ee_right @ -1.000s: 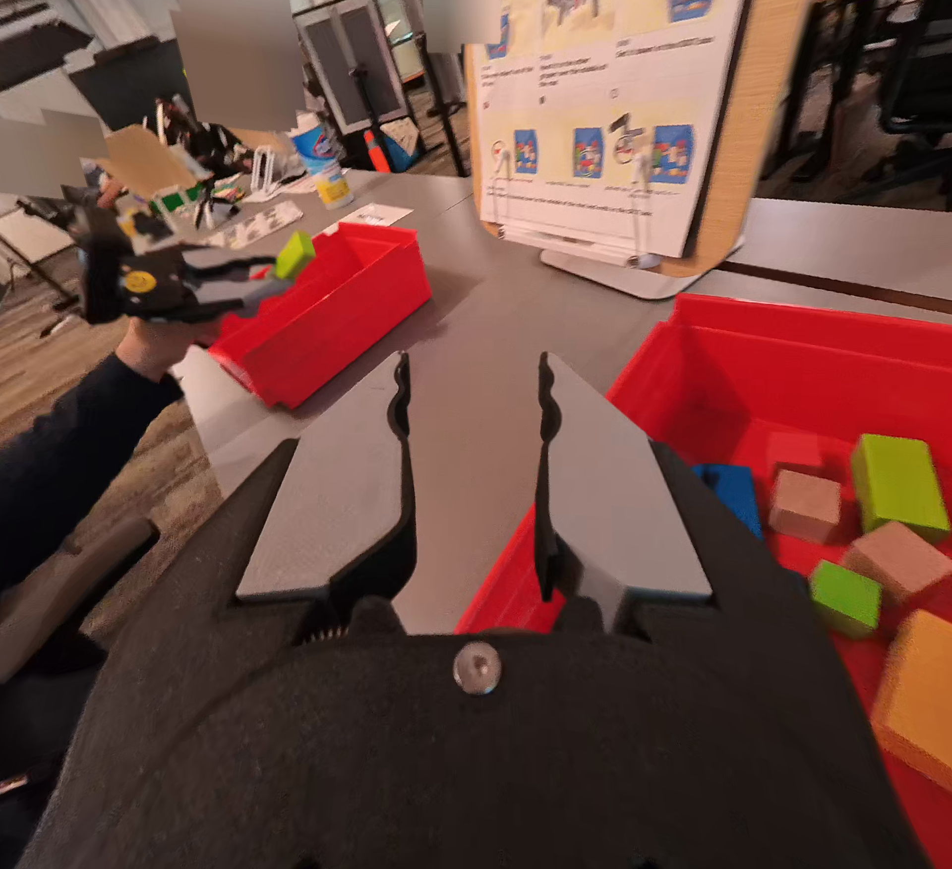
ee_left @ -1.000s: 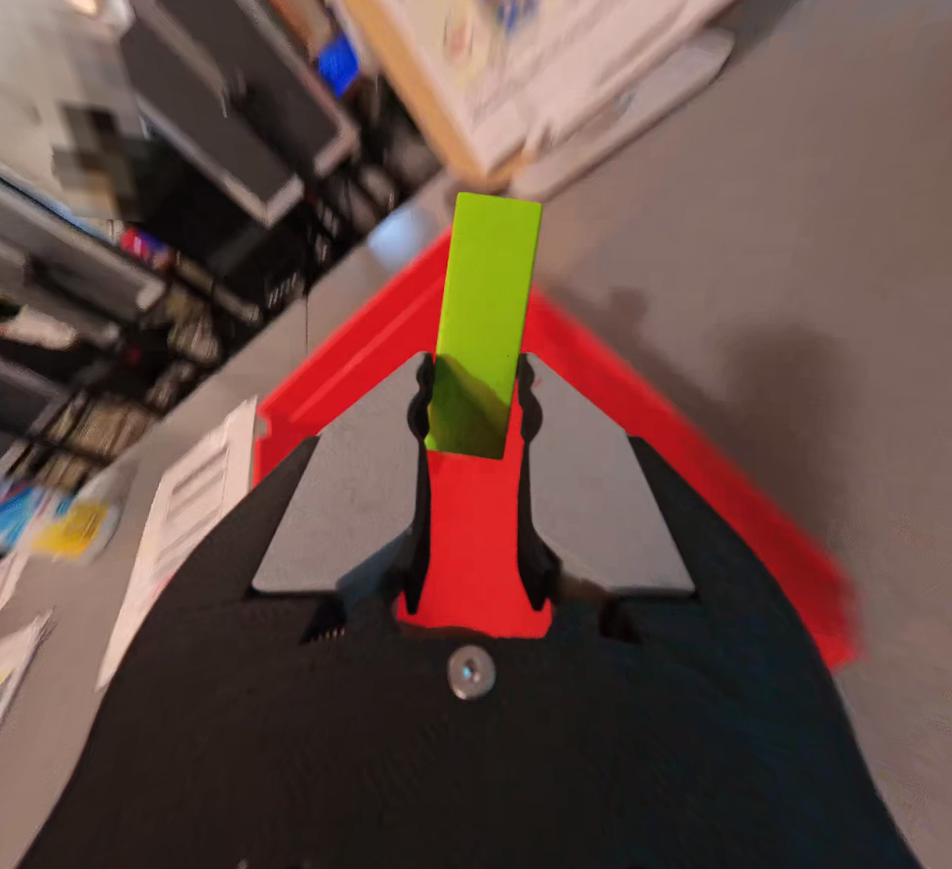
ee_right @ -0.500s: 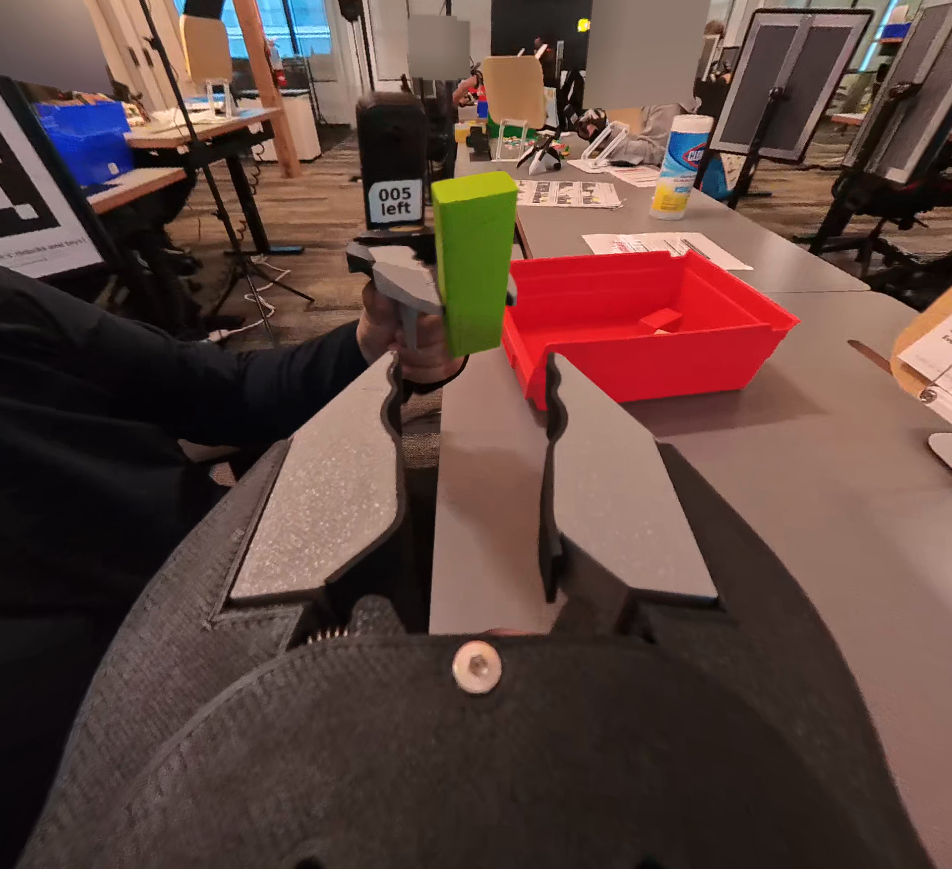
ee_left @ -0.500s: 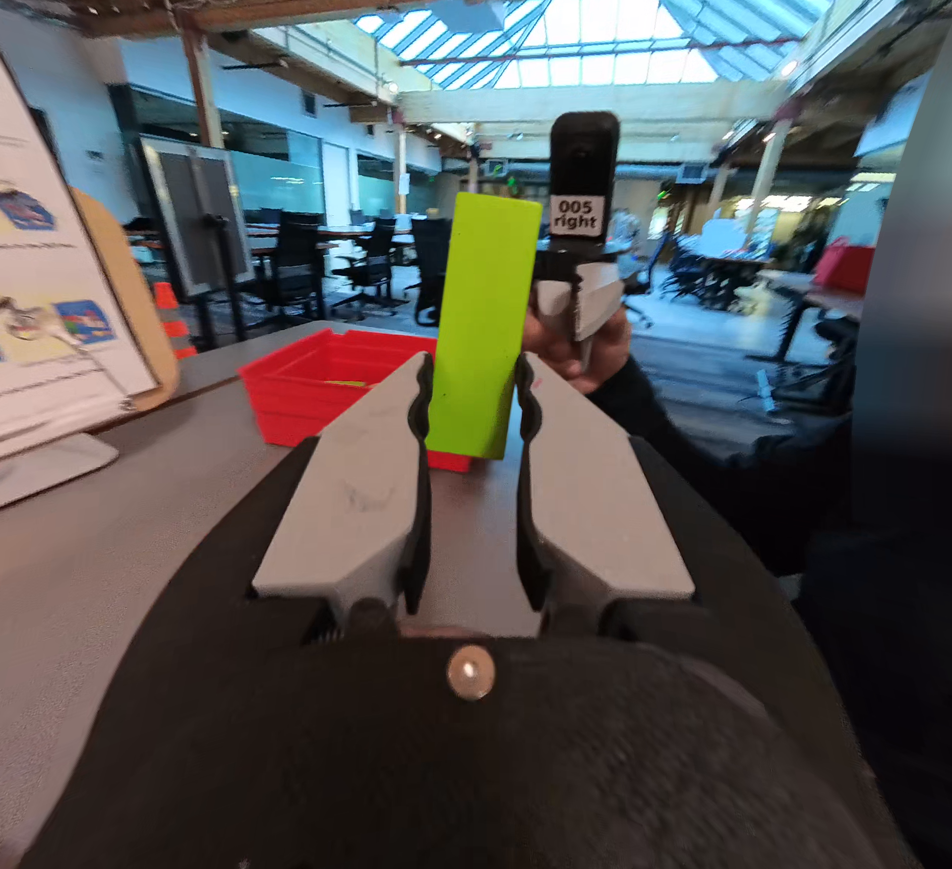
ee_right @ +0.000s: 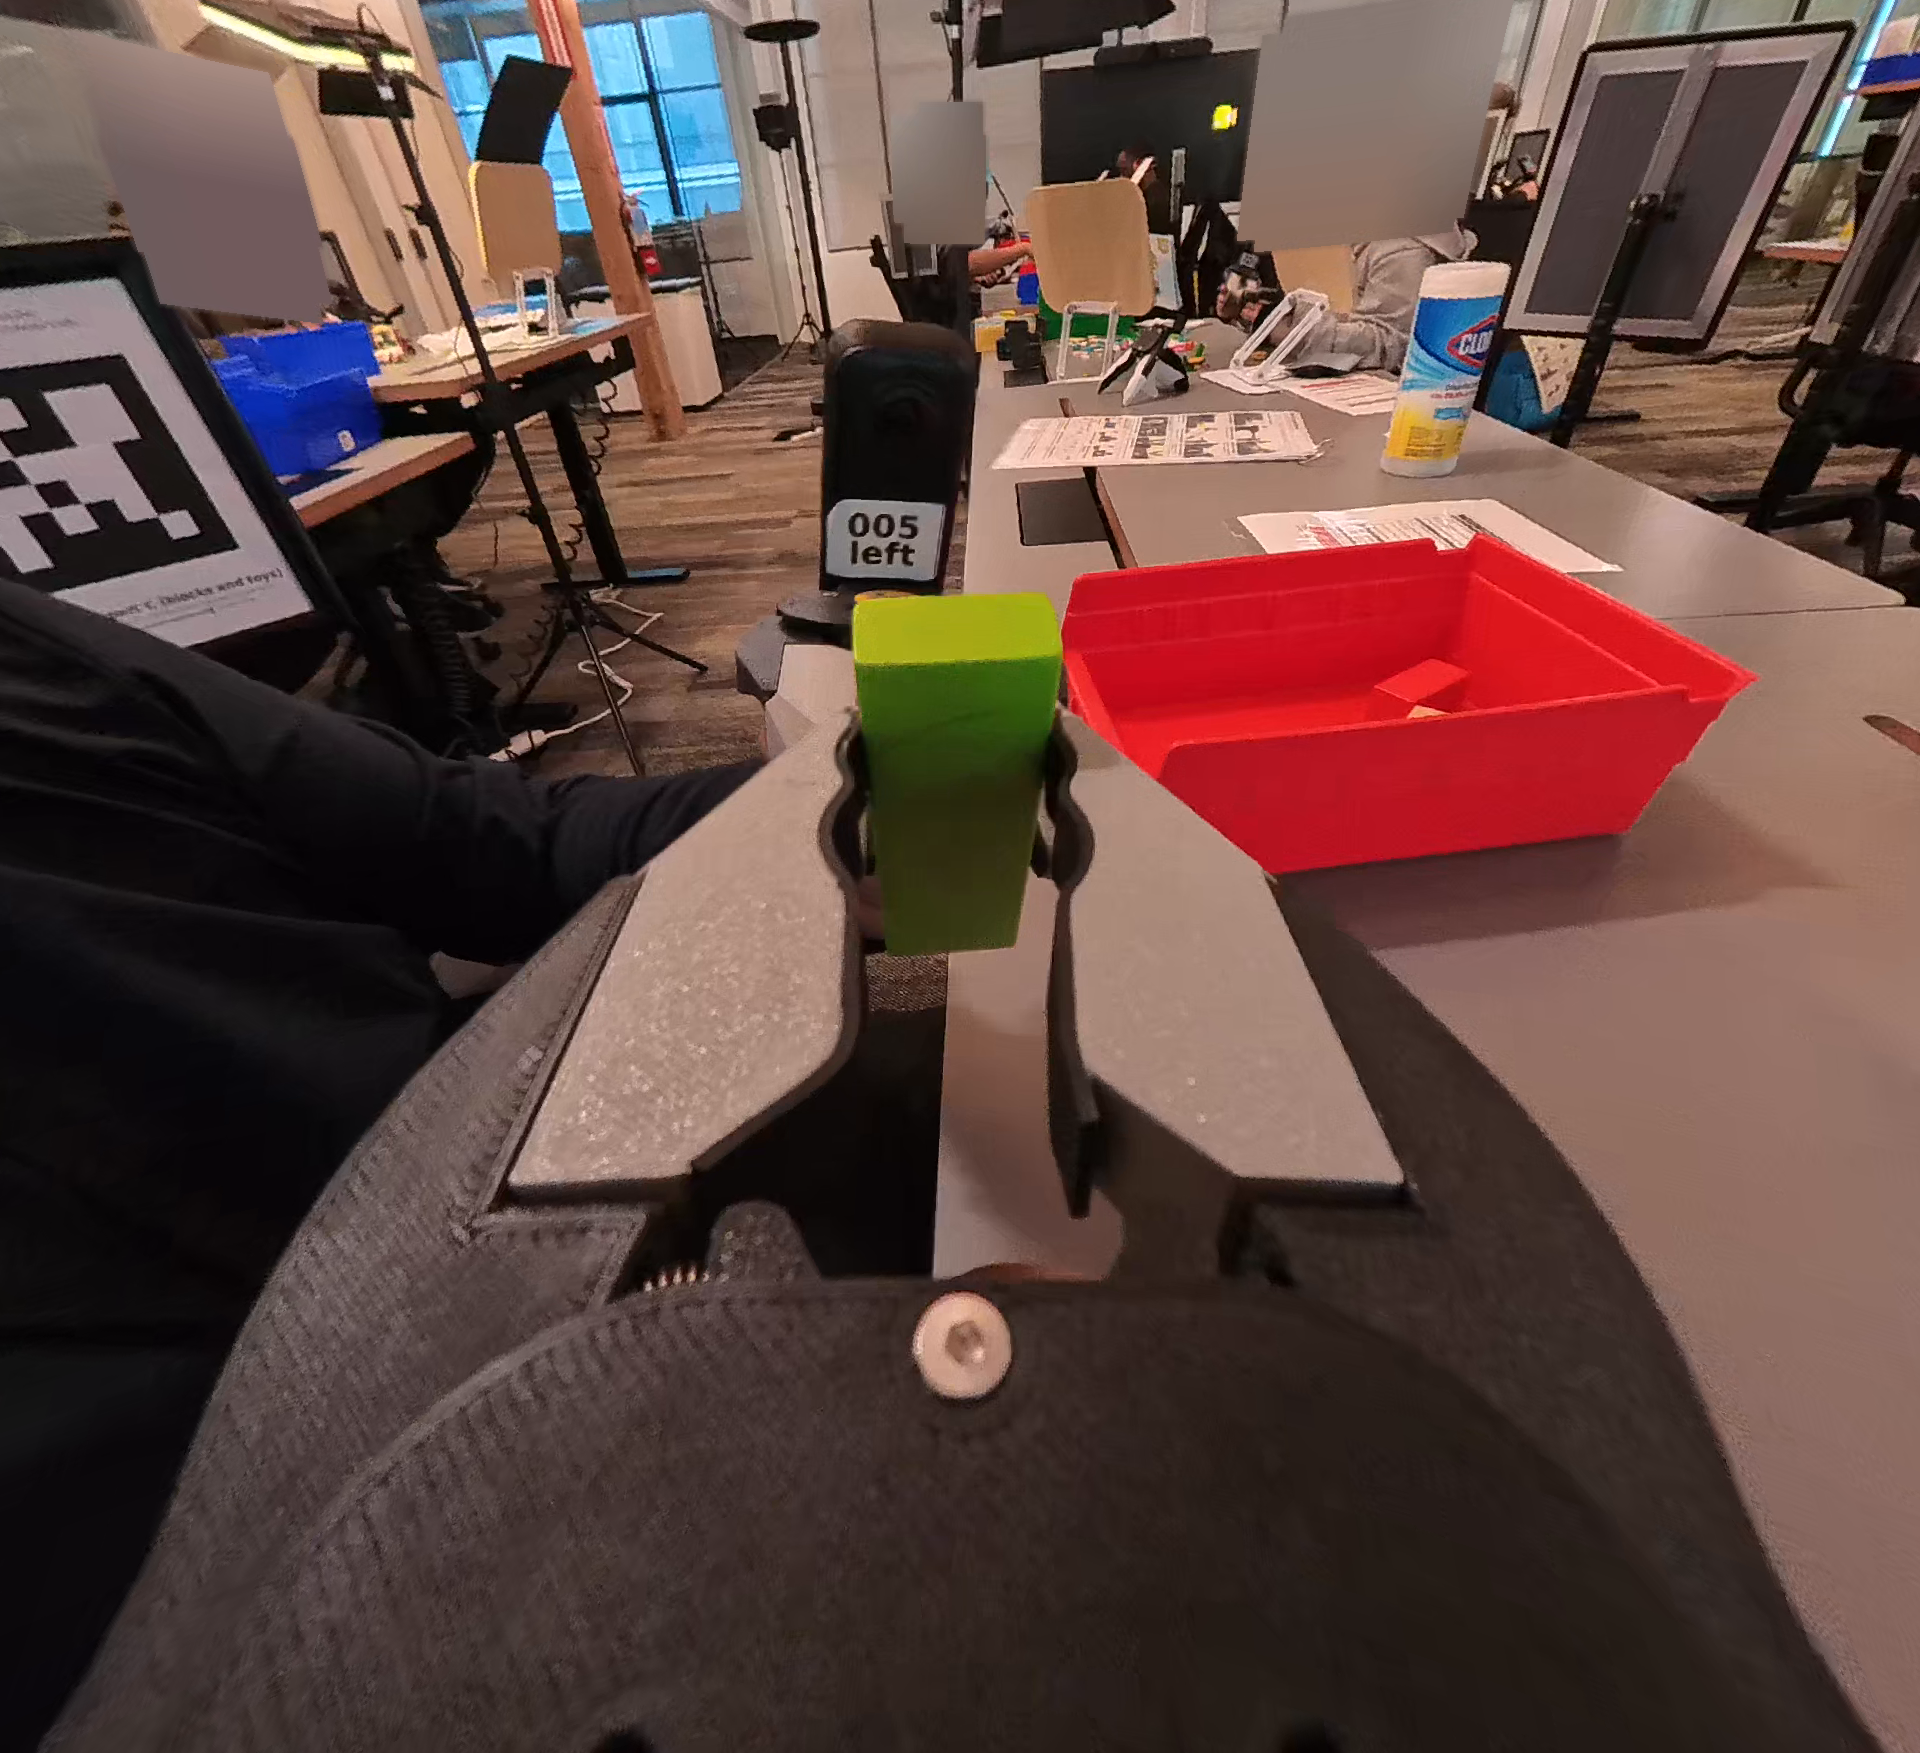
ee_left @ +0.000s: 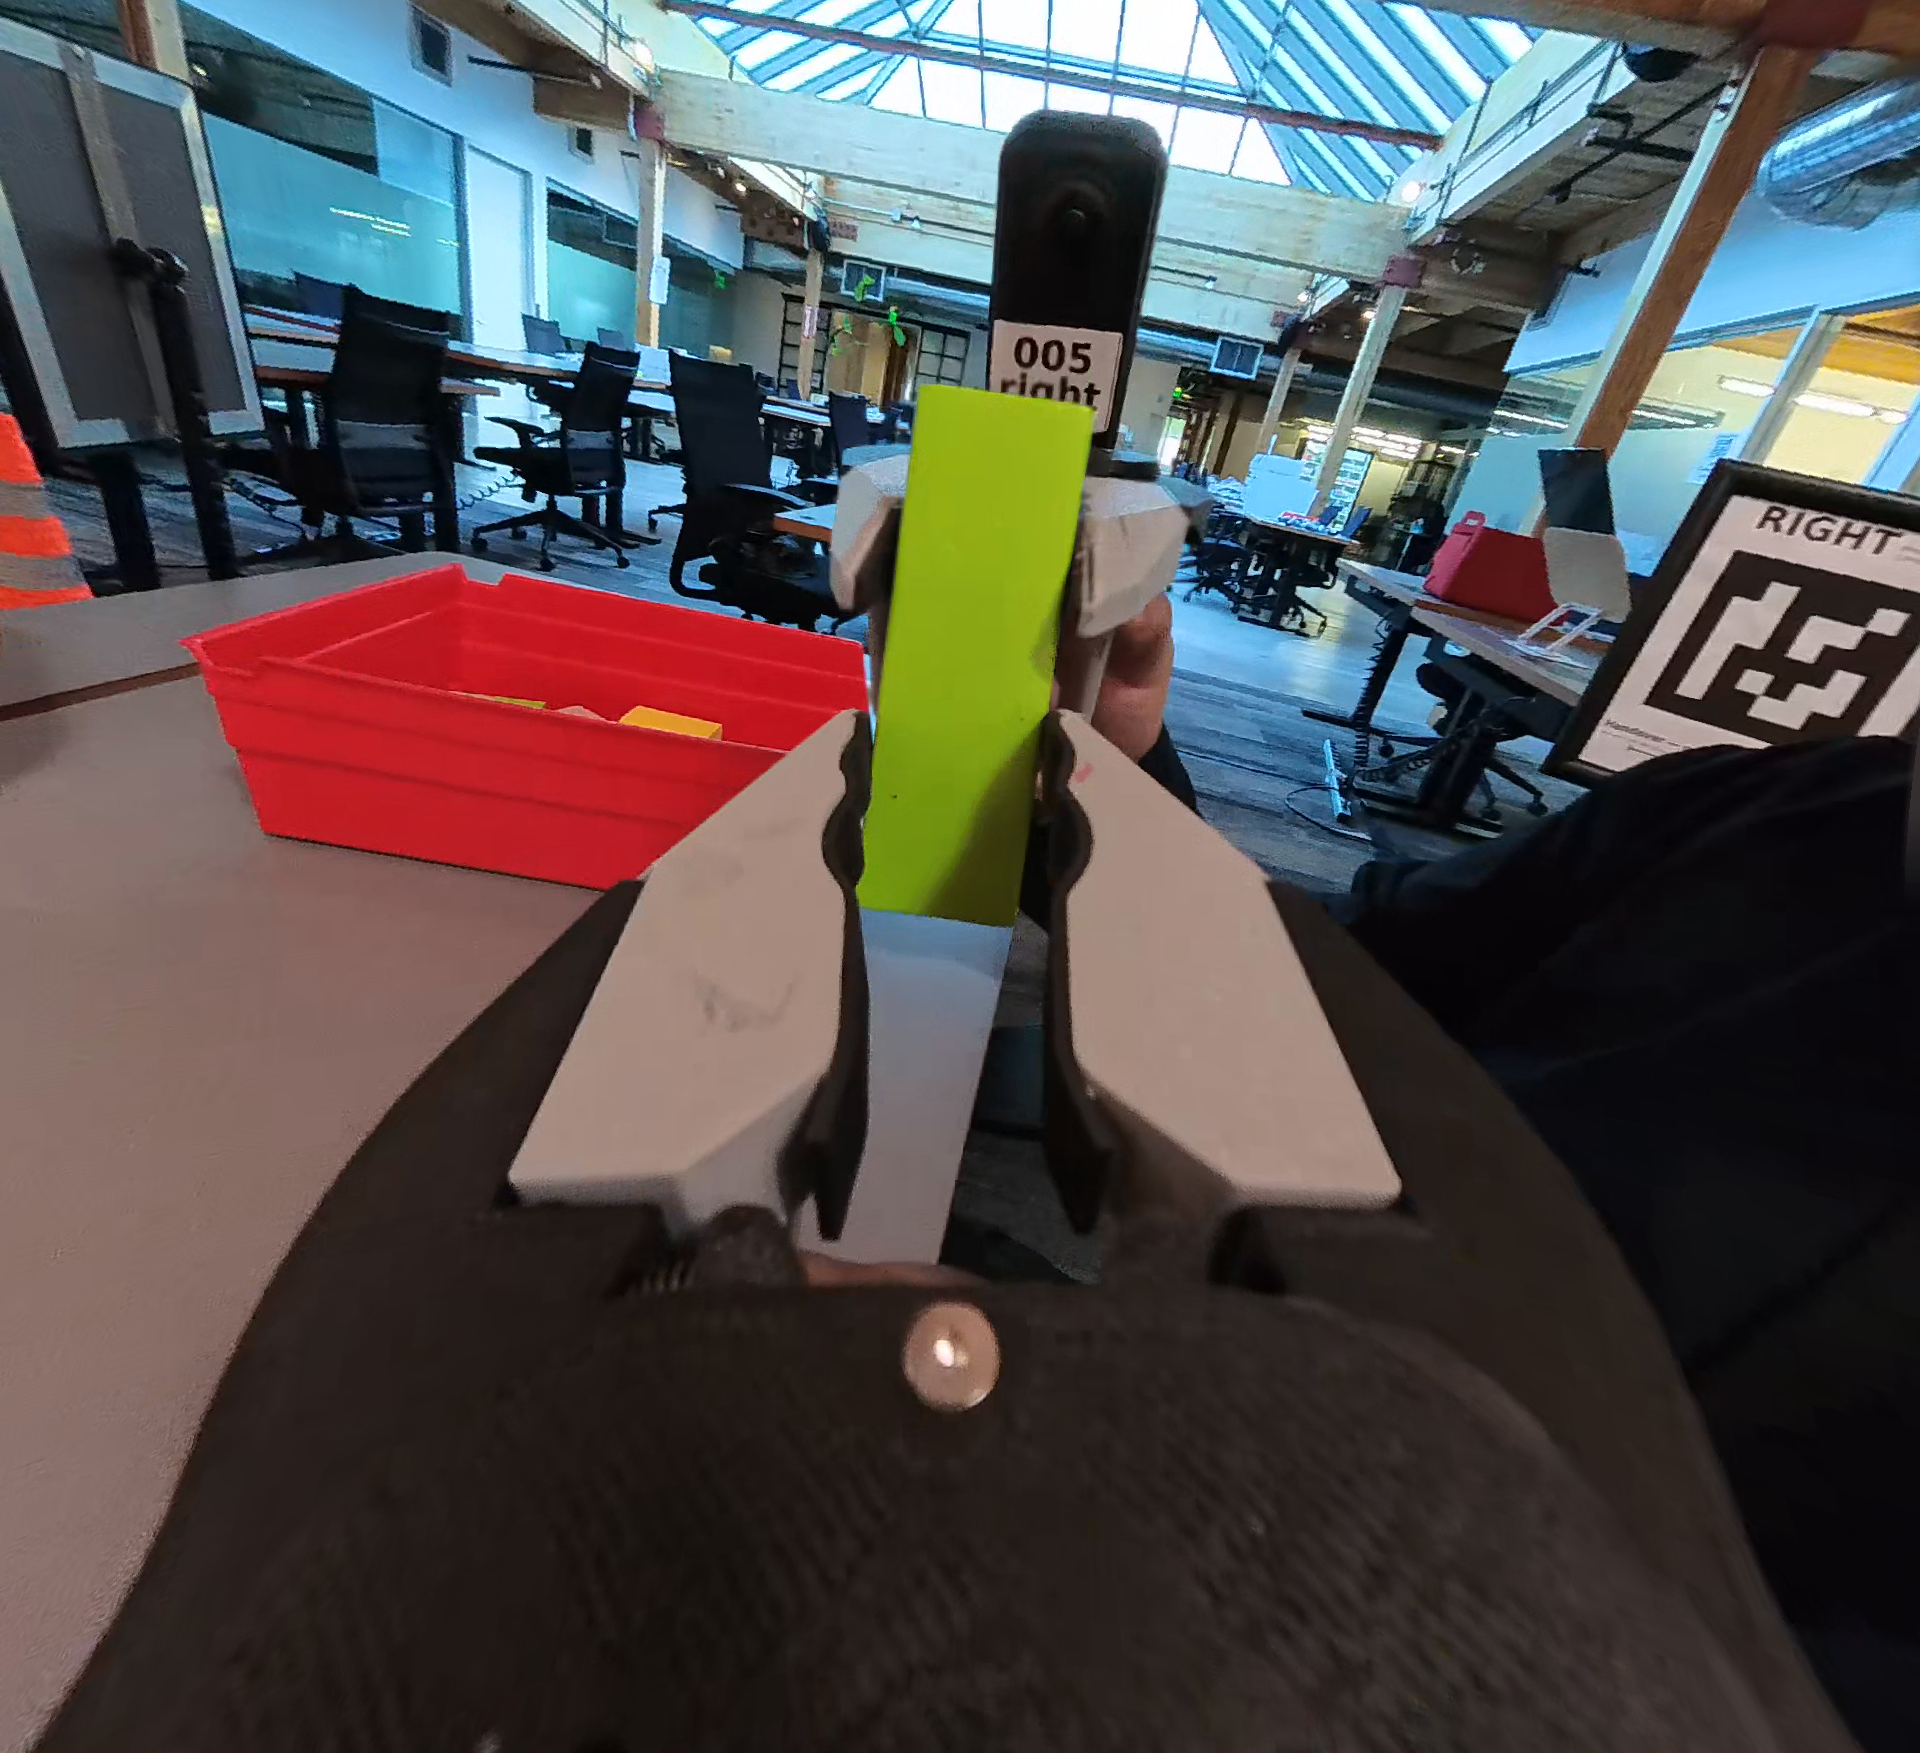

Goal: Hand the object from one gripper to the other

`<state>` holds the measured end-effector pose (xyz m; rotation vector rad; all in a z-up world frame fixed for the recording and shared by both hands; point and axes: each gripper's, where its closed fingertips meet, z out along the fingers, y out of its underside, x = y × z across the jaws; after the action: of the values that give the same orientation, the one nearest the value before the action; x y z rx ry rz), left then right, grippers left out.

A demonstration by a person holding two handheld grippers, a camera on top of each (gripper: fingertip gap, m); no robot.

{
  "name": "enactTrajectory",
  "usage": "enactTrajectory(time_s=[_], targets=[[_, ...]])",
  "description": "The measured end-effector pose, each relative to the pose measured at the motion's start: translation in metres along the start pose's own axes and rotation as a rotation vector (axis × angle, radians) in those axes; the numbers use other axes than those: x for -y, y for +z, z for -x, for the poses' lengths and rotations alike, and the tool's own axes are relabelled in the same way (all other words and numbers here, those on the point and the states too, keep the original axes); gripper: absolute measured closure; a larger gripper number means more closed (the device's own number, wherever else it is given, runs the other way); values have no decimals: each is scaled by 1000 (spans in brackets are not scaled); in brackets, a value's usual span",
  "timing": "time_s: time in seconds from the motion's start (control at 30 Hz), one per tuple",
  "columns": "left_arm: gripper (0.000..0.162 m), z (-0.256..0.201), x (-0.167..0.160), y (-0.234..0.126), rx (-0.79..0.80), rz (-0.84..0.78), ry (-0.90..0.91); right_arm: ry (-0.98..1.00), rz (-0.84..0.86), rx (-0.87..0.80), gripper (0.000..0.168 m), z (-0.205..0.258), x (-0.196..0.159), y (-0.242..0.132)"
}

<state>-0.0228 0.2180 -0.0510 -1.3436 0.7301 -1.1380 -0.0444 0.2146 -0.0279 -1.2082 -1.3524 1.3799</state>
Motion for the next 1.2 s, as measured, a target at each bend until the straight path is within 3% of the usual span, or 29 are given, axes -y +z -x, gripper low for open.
enactTrajectory(time_s=[0.2, 0.37, 0.43, 0.53, 0.63, 0.7, 0.8, 0.93, 1.2], targets=[[130, 10, -2, -3, 16, 7, -92, 46, 7, -42, 137, -11, -4, 3], [112, 46, -13, -17, 229, 126, -33, 43, 24, -173, 137, -38, -1, -20], [110, 54, -8, -29, 294, 152, 5, -2, 19, -322, 137, -64, 8, -56], [112, 56, 6, -44, 328, 138, 39, -58, 99, -686, 137, -121, 4, -138], [116, 57, 16, -55, 353, 117, 57, 35, 241, -955, 137, -163, -27, -218], [117, 58, 20, -59, 364, 107, 62, 153, 346, -1043, 137, -180, -60, -254], [118, 59, 20, -59, 371, 112, 70, 286, 532, -1046, 137, -191, -111, -275], [118, 58, 16, -57, 370, 130, 80, 405, 733, -984, 136, -195, -163, -270], [119, 61, 13, -58, 390, 152, 107, 436, 886, -849, 137, -195, -199, -239]])
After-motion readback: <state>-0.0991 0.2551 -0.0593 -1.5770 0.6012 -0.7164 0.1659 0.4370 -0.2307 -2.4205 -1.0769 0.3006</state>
